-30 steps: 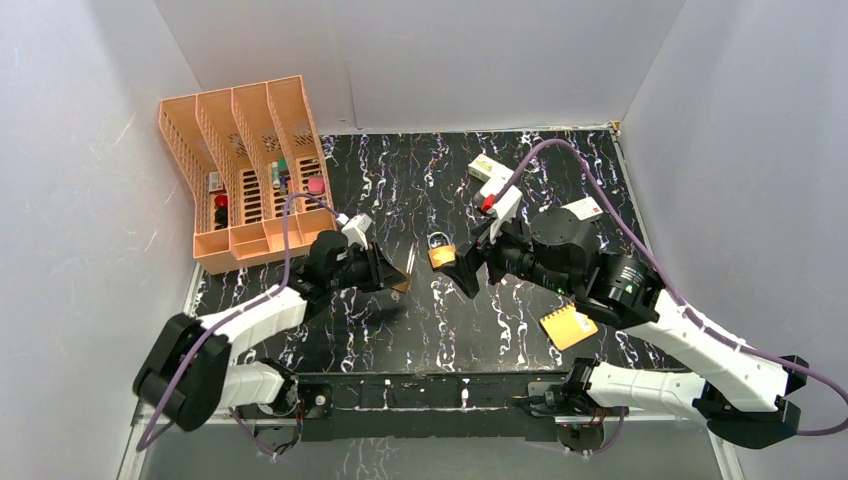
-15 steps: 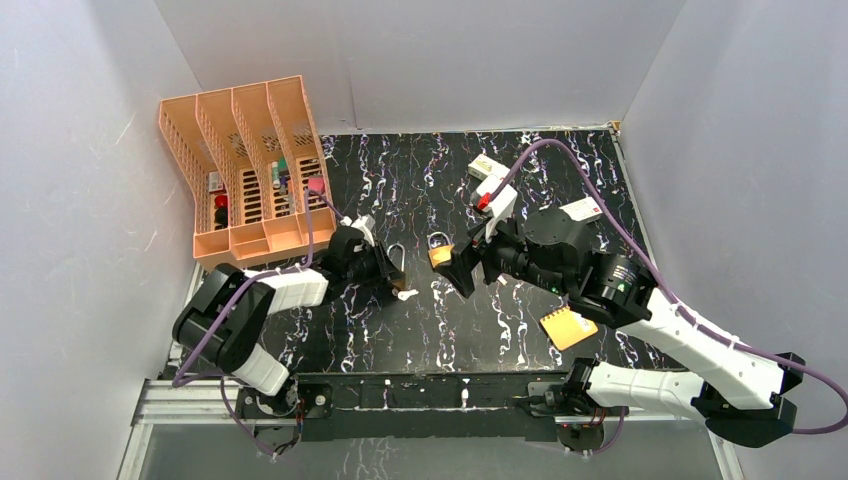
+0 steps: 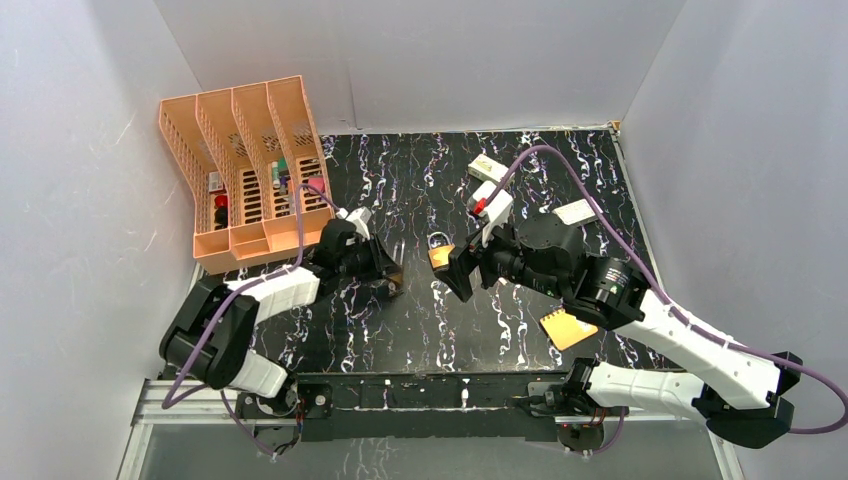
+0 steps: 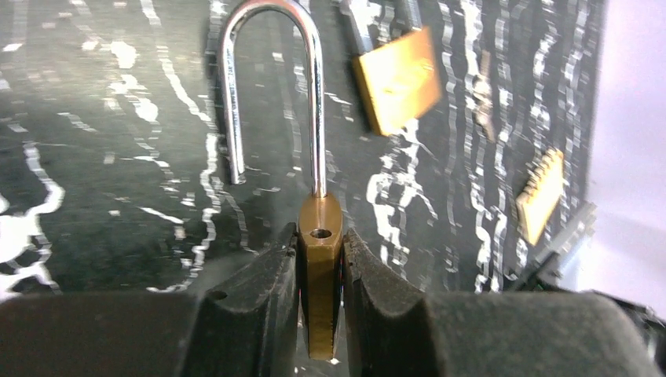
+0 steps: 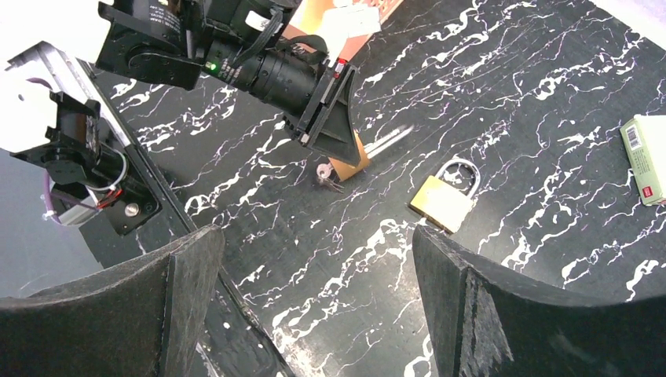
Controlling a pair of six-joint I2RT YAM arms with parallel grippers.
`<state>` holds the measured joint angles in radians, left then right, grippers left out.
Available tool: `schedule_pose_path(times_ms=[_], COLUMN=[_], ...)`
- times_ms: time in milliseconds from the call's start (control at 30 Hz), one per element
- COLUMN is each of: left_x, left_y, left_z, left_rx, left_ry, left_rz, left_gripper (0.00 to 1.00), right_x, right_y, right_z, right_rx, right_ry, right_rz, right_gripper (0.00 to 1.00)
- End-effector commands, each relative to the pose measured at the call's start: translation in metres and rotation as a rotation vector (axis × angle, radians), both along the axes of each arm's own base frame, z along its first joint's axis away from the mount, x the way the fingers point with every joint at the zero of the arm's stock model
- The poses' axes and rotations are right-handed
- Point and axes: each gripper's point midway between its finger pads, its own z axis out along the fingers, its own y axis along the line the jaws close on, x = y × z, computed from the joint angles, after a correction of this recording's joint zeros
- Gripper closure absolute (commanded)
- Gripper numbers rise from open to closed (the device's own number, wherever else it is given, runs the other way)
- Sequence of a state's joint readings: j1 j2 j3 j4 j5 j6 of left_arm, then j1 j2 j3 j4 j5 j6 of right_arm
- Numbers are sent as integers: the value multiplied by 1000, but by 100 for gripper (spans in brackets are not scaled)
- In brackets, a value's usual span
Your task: Unlock with the key
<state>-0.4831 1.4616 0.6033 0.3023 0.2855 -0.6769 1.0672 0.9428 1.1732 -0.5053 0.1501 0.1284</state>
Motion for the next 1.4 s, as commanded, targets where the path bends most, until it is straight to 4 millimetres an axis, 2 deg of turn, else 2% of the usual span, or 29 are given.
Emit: schedule_pose_path(times_ms=[0, 133, 233, 300, 433, 533, 767, 933, 1100, 1367], left_x=[-9, -41, -72, -95, -128, -140, -156, -159, -162, -148], left_y=[-37, -49, -49, -46, -36, -30, -29, -31, -31, -32], left_z=[82, 112, 131, 146, 173, 181, 195, 216, 233, 234], left_rx=[-217, -287, -333, -376, -434, -418, -447, -519, -553, -503], left_ry=[-152, -210, -252, -289, -432, -496, -532, -607, -655, -700], left_rz=[-205, -362, -490, -565, -653, -694, -797, -799, -818, -752], left_gripper=[100, 100, 100, 100, 100, 100, 100, 100, 100, 100], right_x=[12, 32, 40, 49, 76, 80, 81, 62, 41, 13], right_y=[6, 17, 28, 29, 24, 33, 52, 63, 64, 52], right_z=[12, -12, -8, 1, 0, -5, -10, -25, -28, -12], right_rx=[54, -38, -33, -12, 29, 28, 47, 119, 145, 141], right_ry=[2, 99, 109, 88, 154, 189, 228, 329, 388, 454], right_rz=[-64, -178, -160, -151, -101, -12, 102, 268, 382, 445], right_gripper=[2, 4, 13, 22, 52, 58, 57, 61, 66, 74])
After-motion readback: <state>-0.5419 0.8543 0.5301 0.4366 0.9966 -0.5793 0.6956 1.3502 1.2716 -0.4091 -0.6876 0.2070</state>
